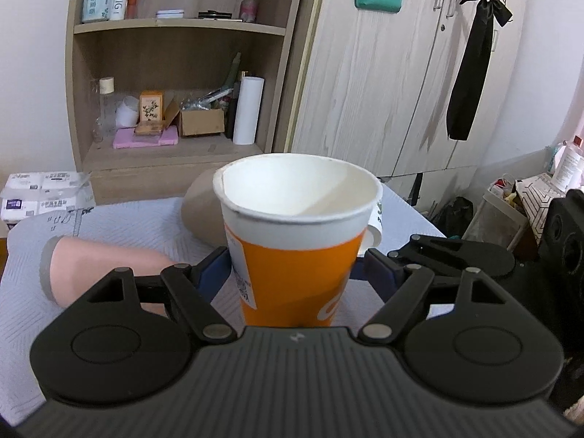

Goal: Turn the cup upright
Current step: 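Rotate the orange cup upright with the left tool, opening end up, then lower the upright orange cup onto the table and open the left tool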

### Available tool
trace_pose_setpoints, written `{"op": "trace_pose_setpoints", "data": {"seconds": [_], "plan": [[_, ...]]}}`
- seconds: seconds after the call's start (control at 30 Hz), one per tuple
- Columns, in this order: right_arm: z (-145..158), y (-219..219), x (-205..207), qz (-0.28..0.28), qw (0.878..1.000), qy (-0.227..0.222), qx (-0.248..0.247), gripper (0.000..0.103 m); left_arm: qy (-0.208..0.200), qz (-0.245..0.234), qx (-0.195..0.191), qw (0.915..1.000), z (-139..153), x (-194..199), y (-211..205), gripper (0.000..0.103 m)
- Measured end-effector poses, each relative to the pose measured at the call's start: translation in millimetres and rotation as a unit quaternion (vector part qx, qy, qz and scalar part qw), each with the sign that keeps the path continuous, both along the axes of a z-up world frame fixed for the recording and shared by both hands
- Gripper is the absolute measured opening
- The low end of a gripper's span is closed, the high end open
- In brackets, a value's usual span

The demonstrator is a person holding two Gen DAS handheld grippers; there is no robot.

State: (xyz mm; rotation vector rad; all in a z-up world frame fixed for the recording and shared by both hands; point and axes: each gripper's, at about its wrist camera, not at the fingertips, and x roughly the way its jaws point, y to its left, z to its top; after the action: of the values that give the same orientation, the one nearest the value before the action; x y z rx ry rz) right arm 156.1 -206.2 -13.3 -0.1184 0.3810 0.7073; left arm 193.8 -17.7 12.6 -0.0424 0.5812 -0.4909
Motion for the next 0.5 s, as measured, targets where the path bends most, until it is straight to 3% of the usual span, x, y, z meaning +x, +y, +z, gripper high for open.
{"op": "trace_pose_setpoints", "data": {"seconds": [0.13, 0.5], "plan": [[-5.3, 5.4, 0.5, -0.012, 0.999, -0.012, -0.032, 0.067, 0.002, -0.007, -0.01, 0.9999, -5.9, 4.3, -0.6, 0.079], [-2.9, 5.0, 6.2, -0.015, 0.999, 0.003, -0.032, 0.067, 0.008, -0.004, -0.009, 0.9999, -14.0, 8.9, -4.3, 0.079]]}}
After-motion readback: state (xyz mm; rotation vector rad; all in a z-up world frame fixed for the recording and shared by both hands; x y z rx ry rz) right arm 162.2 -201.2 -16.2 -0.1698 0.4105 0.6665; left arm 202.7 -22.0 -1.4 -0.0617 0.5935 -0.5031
